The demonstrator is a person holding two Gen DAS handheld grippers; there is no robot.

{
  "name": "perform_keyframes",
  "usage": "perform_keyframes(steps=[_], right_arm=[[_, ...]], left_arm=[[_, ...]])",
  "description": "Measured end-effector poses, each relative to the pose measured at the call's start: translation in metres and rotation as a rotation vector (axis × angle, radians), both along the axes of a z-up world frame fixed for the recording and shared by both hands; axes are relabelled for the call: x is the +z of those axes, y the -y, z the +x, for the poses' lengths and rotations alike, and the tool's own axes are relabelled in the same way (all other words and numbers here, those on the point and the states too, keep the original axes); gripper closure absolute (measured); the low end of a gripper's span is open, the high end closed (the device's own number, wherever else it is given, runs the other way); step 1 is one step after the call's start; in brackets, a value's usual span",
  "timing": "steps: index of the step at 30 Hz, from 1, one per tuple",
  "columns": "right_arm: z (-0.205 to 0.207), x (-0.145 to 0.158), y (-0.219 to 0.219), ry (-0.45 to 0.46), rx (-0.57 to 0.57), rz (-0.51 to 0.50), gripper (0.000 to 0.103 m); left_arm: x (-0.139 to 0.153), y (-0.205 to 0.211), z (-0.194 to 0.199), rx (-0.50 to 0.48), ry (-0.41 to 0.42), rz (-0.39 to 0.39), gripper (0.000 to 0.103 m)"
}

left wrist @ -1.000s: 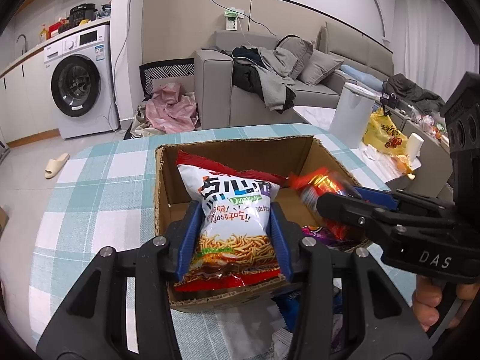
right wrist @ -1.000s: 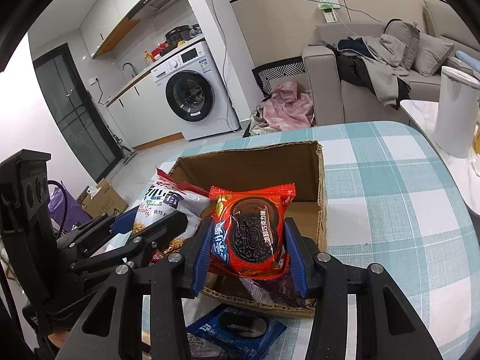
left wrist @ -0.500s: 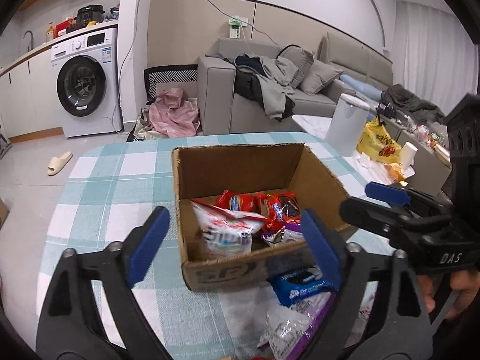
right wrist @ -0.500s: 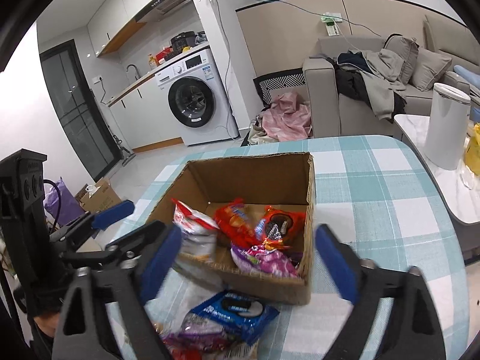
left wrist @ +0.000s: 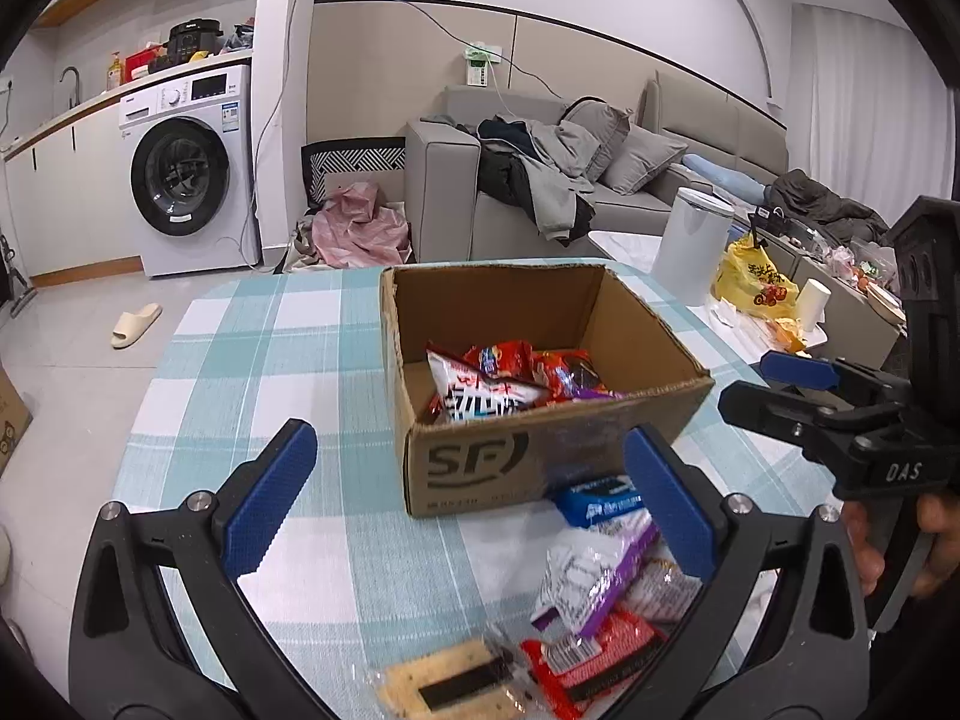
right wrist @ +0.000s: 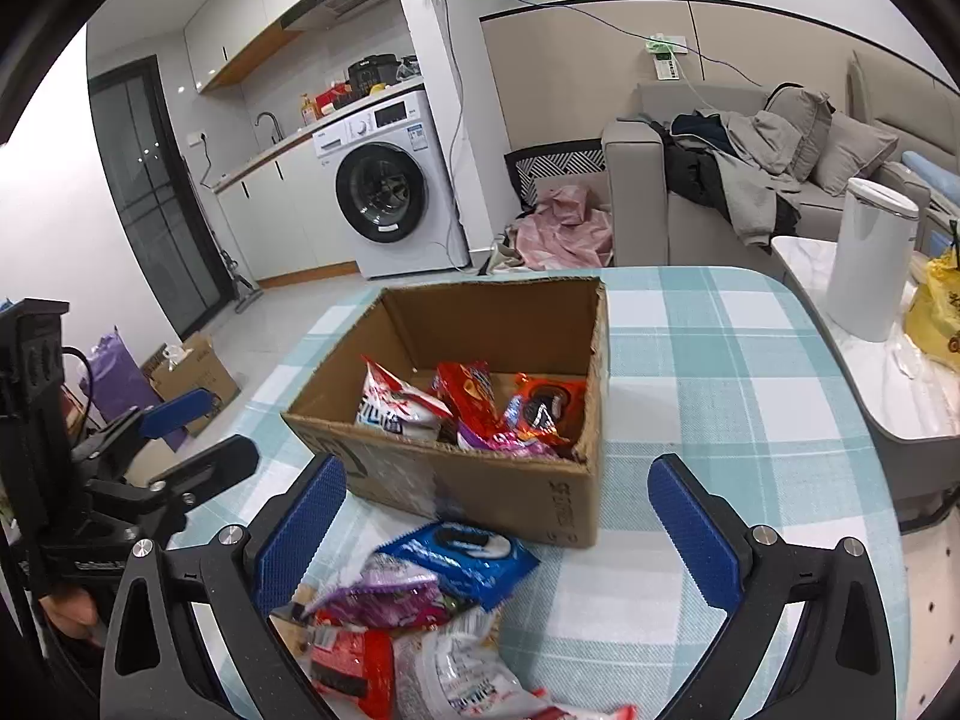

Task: Organize snacks
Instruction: 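Withdraw both tools from the box toward the remaining snacks, then grasp the cracker pack with the left tool while the right tool grasps the white-red noodle bag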

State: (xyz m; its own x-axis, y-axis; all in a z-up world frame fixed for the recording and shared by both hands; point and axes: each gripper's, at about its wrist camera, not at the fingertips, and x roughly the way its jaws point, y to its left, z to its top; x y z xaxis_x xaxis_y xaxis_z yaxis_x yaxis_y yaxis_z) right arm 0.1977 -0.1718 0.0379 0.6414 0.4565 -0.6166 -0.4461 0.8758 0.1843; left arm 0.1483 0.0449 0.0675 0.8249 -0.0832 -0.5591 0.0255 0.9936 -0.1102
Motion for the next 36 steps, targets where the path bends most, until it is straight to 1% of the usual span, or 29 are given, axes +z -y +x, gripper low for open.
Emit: perform_keyframes(steps=[7, 8, 13, 19, 25, 27, 33, 36], right_arm=[[-0.011, -0.005, 0.009, -0.013, -0.012, -0.006, 0.000], [-0.012, -0.007, 0.011, -0.019, -0.014, -0.013, 0.001], [-0.017, -0.017, 0.015, -0.042, -0.026, -0.038, 0.001], [-0.026, -0.025, 0.020, -0.101, 0.007, 0.012, 0.001], [-0.037, -0.028, 0.017, -0.095, 0.033, -0.021, 0.001], [-0.039, -0.031, 0.015, -0.092, 0.032, -0.046, 0.001], [-0.042, -0.038, 0.010, -0.101, 0.043, -0.099, 0.001], [-0.046, -0.043, 0.006, -0.111, 0.079, -0.127, 0.001]], left_arm=[[0.003, 0.004, -0.022, -0.010, 0.005, 0.015, 0.001], [0.003, 0.006, -0.020, -0.011, 0.003, 0.018, 0.001], [-0.005, 0.007, -0.028, -0.012, -0.019, 0.025, 0.001], [-0.014, 0.007, -0.030, -0.014, -0.040, 0.028, 0.001], [-0.022, 0.006, -0.035, -0.008, -0.058, 0.034, 0.001], [-0.025, 0.006, -0.037, 0.000, -0.069, 0.033, 0.001], [-0.040, 0.003, -0.042, 0.020, -0.107, 0.047, 0.001], [-0.048, -0.002, -0.046, 0.038, -0.137, 0.034, 0.001]])
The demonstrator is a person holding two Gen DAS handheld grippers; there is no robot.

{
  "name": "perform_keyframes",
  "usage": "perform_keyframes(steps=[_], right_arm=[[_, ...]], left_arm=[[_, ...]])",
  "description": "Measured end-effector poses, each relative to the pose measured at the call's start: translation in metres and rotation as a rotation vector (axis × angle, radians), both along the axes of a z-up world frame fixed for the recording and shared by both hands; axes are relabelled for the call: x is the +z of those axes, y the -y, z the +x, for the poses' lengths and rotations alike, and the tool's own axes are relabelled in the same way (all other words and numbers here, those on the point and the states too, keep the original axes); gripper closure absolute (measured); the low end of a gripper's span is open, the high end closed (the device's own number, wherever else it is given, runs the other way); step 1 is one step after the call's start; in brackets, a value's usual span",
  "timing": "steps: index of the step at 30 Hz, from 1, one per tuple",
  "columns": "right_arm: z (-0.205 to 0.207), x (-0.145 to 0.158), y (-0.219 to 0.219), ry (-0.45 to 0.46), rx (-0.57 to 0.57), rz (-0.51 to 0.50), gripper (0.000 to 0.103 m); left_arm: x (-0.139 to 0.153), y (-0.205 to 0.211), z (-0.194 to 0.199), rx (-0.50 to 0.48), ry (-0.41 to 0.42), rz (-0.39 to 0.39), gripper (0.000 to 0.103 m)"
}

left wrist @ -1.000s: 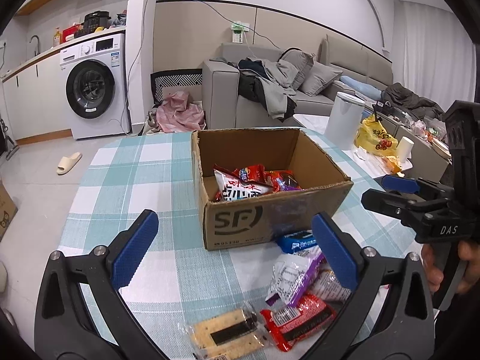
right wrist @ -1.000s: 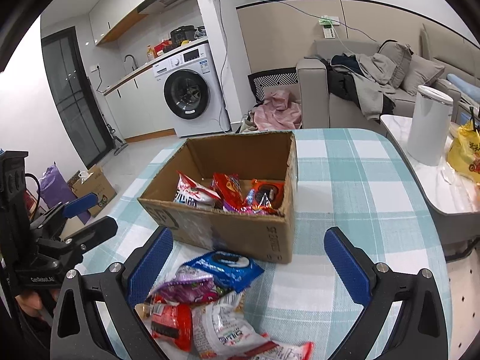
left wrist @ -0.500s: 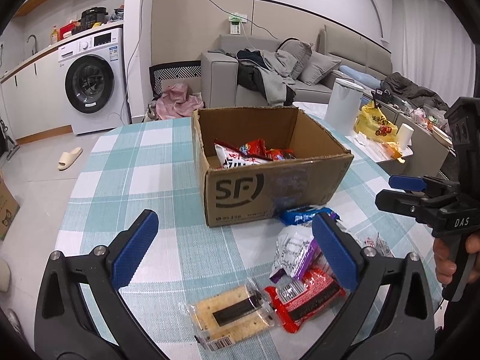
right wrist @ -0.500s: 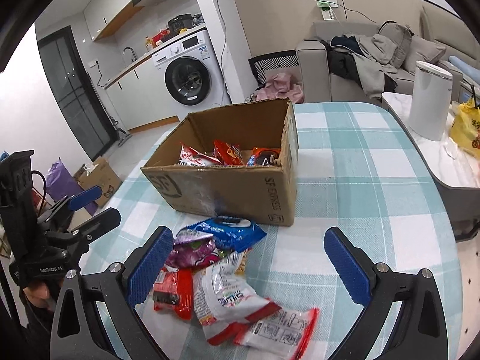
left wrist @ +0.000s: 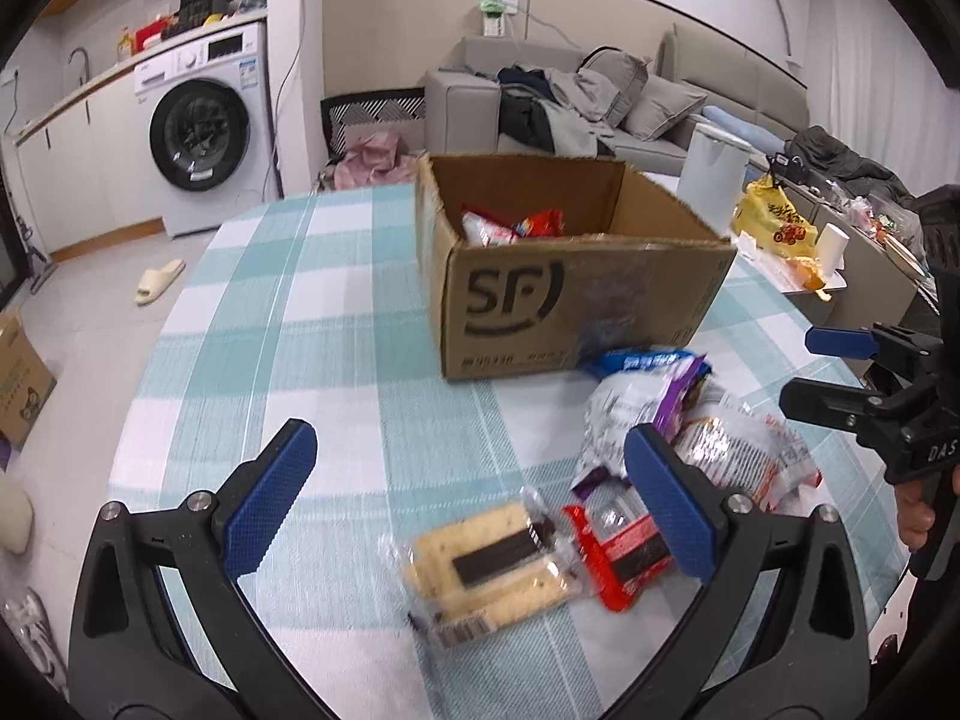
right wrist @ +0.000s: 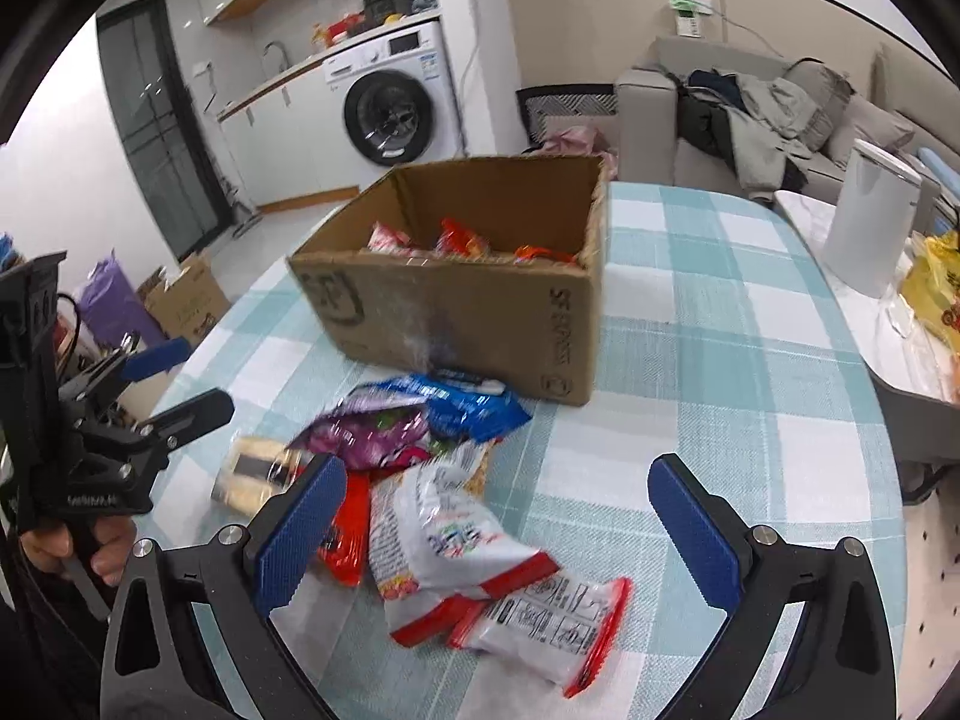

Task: Organize snacks
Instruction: 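Grasp the cracker pack with the left tool while the right tool grasps the white-red noodle bag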

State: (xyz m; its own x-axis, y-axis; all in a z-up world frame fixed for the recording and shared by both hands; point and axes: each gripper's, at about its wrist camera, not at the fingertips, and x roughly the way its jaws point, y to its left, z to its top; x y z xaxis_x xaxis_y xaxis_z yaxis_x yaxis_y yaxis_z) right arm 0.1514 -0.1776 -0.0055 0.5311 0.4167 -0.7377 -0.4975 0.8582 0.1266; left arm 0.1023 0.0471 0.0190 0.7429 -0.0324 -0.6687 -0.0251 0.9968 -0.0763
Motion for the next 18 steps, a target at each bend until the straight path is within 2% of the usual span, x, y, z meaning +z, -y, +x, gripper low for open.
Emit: perform_keyframes(steps=[10, 18], right_arm=[[-0.009, -0.015, -0.017, -0.007, 0.080, -0.083, 0.001], [-0.005, -0.029, -0.021, -0.038, 0.092, -0.123, 0.001]], left_arm=[[-0.024, -0.011, -0.011, 0.029, -0.063, -0.020, 0.001], [-0.043, -0.008, -0.004, 0.021, -0.122, -0.013, 0.001]])
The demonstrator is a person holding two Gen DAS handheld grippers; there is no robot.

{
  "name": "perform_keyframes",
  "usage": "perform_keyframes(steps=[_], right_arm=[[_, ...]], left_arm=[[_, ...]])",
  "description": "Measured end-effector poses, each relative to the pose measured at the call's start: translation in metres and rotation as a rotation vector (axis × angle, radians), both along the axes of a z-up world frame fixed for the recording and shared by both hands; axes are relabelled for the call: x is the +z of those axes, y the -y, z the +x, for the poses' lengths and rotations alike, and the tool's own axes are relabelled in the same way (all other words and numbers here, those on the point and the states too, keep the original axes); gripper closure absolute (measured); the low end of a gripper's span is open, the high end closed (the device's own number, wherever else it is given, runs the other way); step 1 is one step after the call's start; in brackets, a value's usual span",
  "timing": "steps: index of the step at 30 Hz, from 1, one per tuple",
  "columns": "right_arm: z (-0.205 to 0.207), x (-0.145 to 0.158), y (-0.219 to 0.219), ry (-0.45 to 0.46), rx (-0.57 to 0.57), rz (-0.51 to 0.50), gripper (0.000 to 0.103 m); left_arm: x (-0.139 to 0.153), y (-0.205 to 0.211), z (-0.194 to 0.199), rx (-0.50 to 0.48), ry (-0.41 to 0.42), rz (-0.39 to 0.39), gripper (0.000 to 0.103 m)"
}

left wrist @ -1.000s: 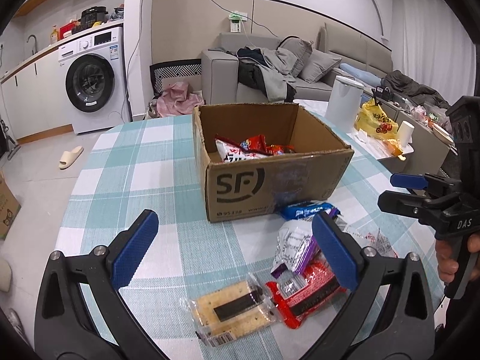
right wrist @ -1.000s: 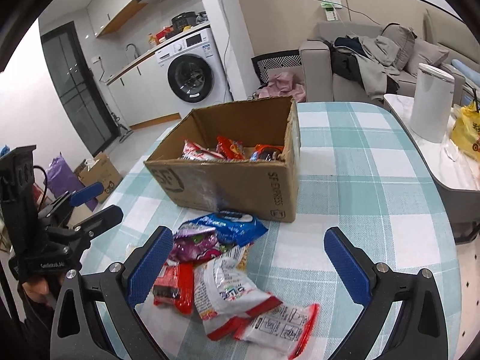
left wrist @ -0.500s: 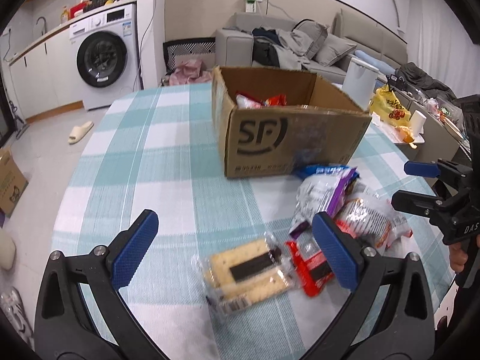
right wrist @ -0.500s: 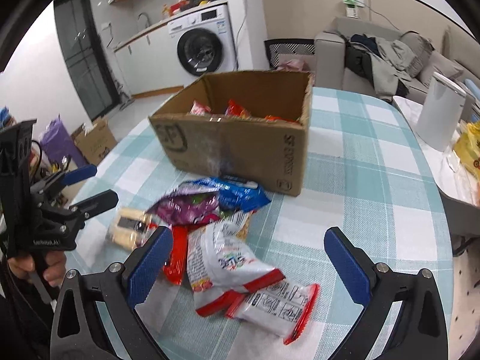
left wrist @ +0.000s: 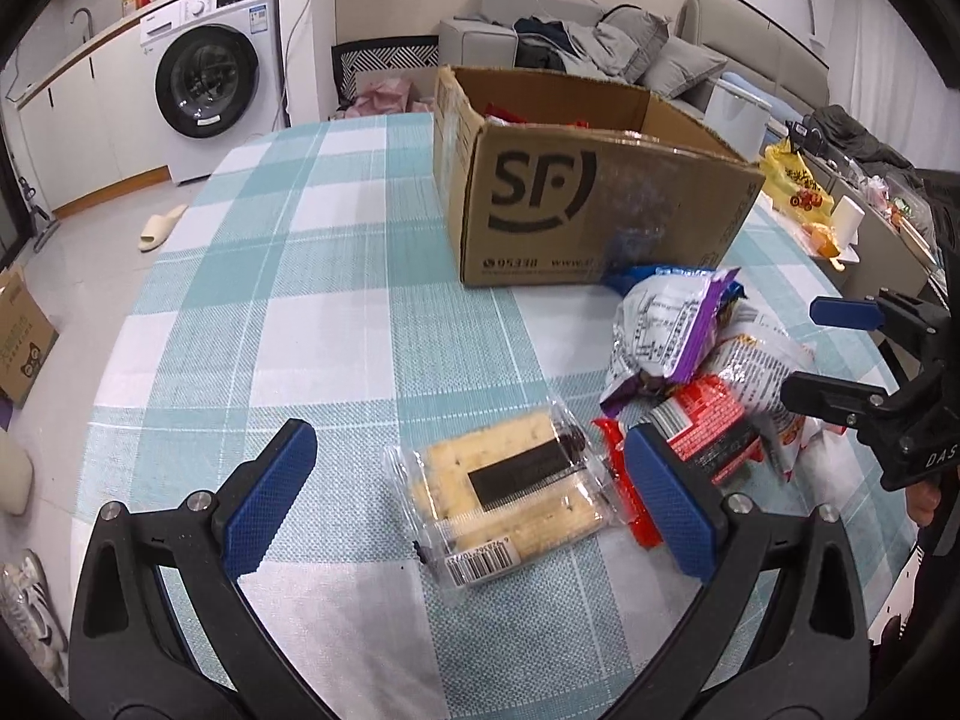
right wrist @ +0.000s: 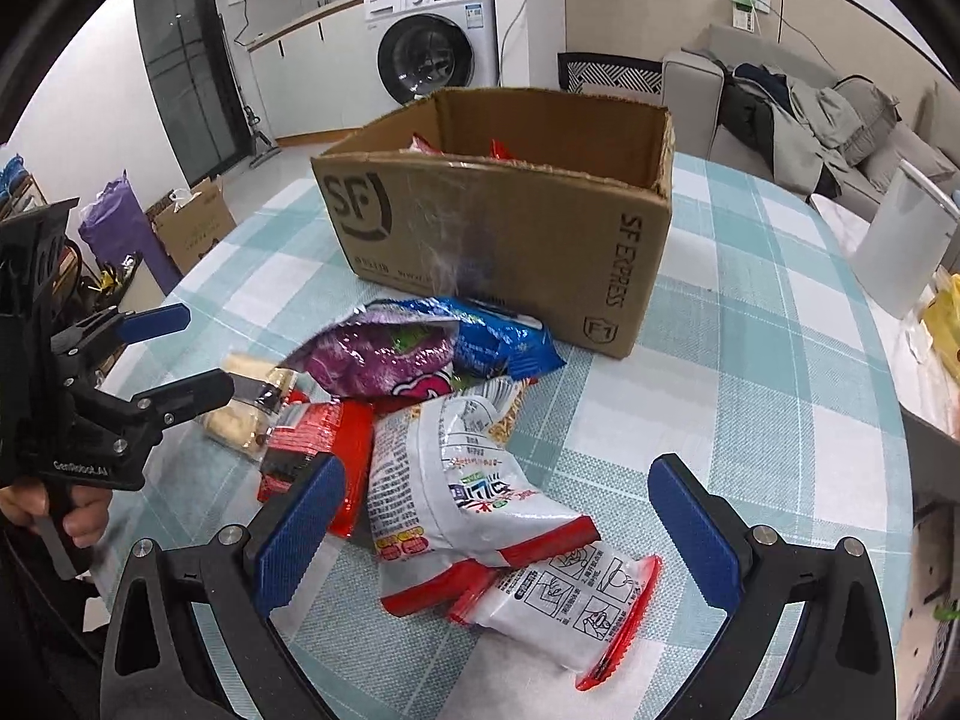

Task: Organize snacks
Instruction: 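Grasp the cracker pack with the left tool while the right tool grasps the white-red noodle bag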

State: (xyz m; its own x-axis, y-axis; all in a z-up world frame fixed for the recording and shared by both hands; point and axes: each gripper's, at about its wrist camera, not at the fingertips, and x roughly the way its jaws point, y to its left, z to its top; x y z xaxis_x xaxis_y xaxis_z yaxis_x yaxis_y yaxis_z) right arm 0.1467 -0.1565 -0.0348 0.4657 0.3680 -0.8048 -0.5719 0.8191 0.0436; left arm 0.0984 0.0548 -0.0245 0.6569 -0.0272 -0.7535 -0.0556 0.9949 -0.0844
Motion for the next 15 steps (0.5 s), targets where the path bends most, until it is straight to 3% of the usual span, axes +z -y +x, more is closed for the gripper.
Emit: perform_keyframes(steps=[15], right_arm=[[0.003, -0.026, -0.013, -0.050, 0.032, -0.072, 0.001]], left_arm=[[-0.033, 0.005, 0.021, 0.002, -0.089, 0.026, 0.001]])
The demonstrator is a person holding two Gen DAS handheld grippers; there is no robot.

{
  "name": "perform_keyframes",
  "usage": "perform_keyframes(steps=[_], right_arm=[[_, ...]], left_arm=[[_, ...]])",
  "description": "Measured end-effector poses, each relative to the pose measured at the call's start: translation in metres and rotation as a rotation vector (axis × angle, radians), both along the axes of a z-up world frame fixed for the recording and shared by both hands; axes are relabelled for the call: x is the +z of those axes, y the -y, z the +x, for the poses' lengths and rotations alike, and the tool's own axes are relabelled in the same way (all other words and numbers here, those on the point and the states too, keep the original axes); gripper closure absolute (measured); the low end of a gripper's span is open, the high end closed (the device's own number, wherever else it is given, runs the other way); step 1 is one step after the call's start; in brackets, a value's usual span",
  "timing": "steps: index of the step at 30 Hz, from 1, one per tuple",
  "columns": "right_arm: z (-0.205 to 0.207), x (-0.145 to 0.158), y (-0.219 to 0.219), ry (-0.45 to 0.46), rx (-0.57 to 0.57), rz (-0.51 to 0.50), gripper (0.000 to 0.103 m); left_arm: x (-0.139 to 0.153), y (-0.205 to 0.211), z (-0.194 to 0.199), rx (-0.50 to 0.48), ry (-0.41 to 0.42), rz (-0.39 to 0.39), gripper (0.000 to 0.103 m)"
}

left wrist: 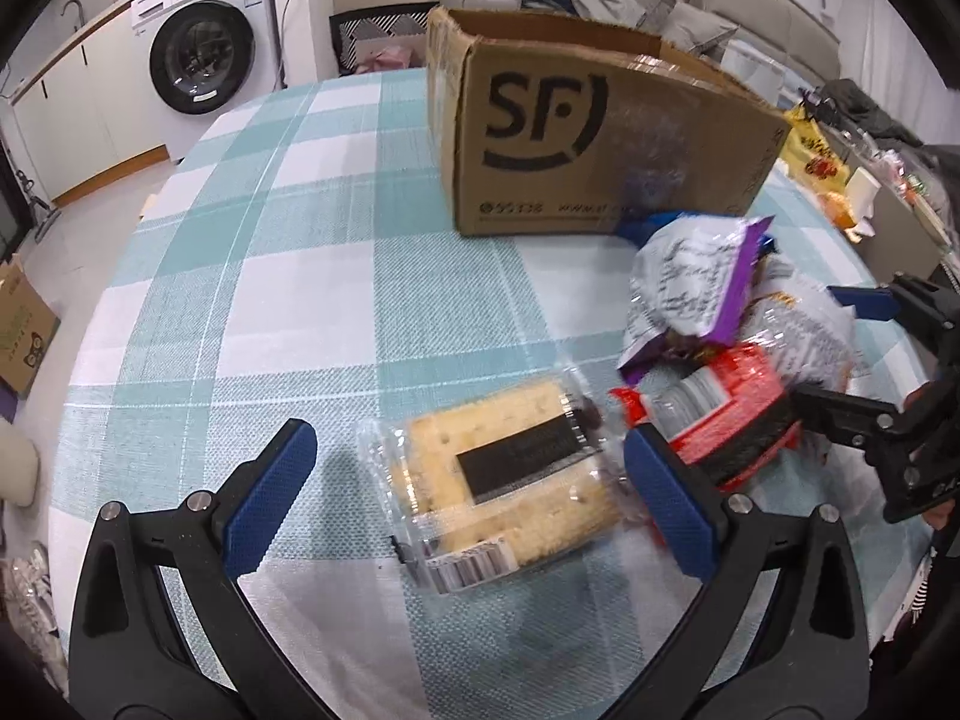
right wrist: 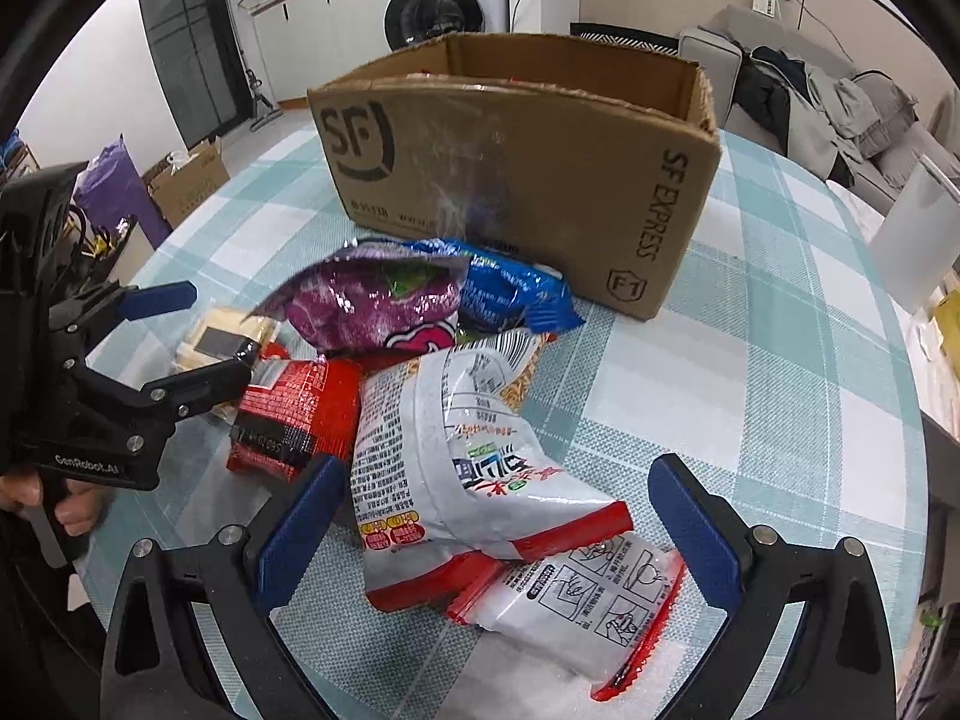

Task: Organize snacks
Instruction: 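Grasp the cracker pack with the left tool while the right tool grasps the white-red noodle bag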

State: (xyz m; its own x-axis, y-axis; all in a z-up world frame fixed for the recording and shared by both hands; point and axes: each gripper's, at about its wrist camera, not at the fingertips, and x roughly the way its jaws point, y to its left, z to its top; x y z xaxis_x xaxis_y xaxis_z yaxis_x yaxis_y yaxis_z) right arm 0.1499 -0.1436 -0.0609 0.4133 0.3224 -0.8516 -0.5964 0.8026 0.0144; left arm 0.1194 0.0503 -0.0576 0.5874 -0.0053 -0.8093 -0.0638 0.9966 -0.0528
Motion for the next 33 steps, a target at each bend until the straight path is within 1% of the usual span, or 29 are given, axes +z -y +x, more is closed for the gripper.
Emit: perform_keyframes(steps=[4, 10, 12, 14, 16, 19, 20, 24, 25, 27, 28, 29, 31, 33], right_arm=[[0.000, -0.002, 0.000, -0.007, -0.001, -0.005, 0.001], [0.000, -0.002, 0.003, -0.010, -0.004, -0.014, 0.001], [0.000, -0.002, 0.002, -0.010, -0.003, -0.010, 0.001], [-0.001, -0.001, 0.002, -0.011, 0.002, -0.004, 0.001], [-0.002, 0.000, 0.001, -0.012, 0.015, -0.001, 0.001], [-0.006, -0.003, -0.003, -0.008, 0.036, -0.025, 0.001], [-0.007, -0.005, -0.005, -0.001, 0.040, -0.041, 0.001], [-0.007, -0.010, -0.008, 0.000, 0.042, -0.066, 0.002], [-0.007, -0.011, -0.009, 0.001, 0.042, -0.069, 0.003], [-0.007, -0.011, -0.008, 0.003, 0.044, -0.064, 0.013], [-0.007, -0.010, -0.008, 0.001, 0.045, -0.056, 0.015], [-0.007, -0.009, -0.007, 0.004, 0.045, -0.052, 0.020], [-0.007, -0.007, -0.006, 0.011, 0.043, -0.041, 0.022], [-0.007, -0.005, -0.005, 0.014, 0.044, -0.032, 0.025]], left_arm=[[-0.004, -0.009, 0.005, 0.007, -0.023, -0.012, 0.001], [-0.004, -0.021, 0.008, 0.042, -0.018, 0.014, 0.001], [-0.003, -0.024, 0.009, 0.049, -0.017, -0.002, 0.001], [-0.003, -0.023, 0.008, 0.032, -0.017, -0.037, 0.001], [-0.004, -0.020, 0.007, 0.014, -0.022, -0.053, 0.001], [-0.009, -0.014, 0.006, 0.008, -0.034, -0.040, 0.001], [-0.010, -0.012, 0.007, 0.005, -0.030, -0.017, 0.001], [-0.013, -0.005, 0.006, -0.001, -0.035, 0.021, 0.001], [-0.013, -0.004, 0.005, -0.006, -0.033, 0.027, 0.002], [-0.012, -0.003, 0.003, -0.016, -0.029, 0.025, 0.006], [-0.011, -0.003, 0.002, -0.027, -0.024, 0.024, 0.009], [-0.010, -0.002, 0.001, -0.035, -0.021, 0.023, 0.015], [-0.007, 0.000, -0.003, -0.054, -0.009, 0.023, 0.025], [-0.007, 0.001, -0.003, -0.067, -0.004, 0.020, 0.027]])
